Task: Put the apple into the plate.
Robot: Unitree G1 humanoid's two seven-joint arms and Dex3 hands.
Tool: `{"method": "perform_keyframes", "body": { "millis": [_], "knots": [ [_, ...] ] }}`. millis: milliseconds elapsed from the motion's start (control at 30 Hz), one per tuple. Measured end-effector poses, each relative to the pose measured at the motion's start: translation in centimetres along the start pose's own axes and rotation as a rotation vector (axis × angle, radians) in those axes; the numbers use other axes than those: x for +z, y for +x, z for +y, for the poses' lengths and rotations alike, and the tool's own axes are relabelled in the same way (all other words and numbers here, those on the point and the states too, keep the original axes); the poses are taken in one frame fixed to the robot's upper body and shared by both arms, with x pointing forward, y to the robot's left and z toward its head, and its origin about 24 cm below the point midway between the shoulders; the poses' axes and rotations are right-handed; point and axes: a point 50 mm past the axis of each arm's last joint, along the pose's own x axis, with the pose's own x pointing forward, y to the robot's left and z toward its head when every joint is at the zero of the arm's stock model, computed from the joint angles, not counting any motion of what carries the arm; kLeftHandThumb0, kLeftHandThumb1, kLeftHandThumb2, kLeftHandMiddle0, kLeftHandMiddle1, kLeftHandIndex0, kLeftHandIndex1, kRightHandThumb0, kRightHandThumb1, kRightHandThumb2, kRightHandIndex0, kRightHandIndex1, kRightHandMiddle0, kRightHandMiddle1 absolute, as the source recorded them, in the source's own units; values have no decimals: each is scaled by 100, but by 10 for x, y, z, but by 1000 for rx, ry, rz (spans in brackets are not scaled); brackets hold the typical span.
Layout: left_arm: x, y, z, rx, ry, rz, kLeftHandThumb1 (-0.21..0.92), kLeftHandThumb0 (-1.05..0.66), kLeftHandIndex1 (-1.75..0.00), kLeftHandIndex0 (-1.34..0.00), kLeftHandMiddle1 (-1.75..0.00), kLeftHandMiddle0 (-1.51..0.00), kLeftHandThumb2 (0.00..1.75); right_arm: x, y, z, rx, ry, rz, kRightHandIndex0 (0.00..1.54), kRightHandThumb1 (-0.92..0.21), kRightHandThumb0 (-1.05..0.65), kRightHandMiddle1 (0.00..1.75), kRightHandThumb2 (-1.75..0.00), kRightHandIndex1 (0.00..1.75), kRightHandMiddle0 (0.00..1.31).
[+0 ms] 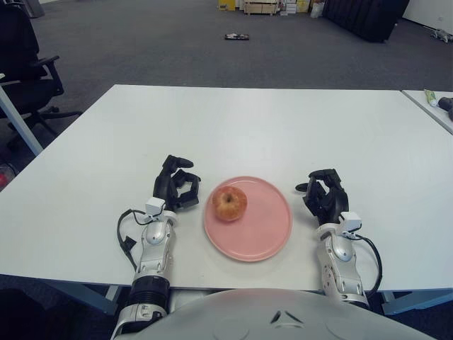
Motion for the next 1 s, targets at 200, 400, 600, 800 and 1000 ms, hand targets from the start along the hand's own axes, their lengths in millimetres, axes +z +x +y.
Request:
{"method": "perform_keyframes", "body": {
  "millis": [200,400,600,800,1000],
  "knots": [
    [0,0,-1,9,-17,6,33,-1,-175,-44,-142,-72,120,0,-1,0,0,-2,-4,57,-69,-38,175,-85,144,33],
    [0,0,-1,14,-32,8,33,-1,-175,-43,-143,-72,121,0,-1,0,0,-6,-8,58,-69,-38,175,-85,145,34],
    [0,0,-1,17,-38,11,33,-1,-175,-44,-143,-72,121,0,-1,0,0,-10,-8,57,-69,-38,175,-85,145,34],
    [0,0,-1,17,-39,11,33,-1,-175,-44,-142,-72,121,0,-1,-1,-3,-10,-8,56,-69,-38,175,-84,146,33],
    [0,0,-1,19,-36,11,33,-1,-175,-44,-141,-73,120,0,-1,-1,-3,-10,-8,55,-70,-38,175,-83,146,32]
  ]
}}
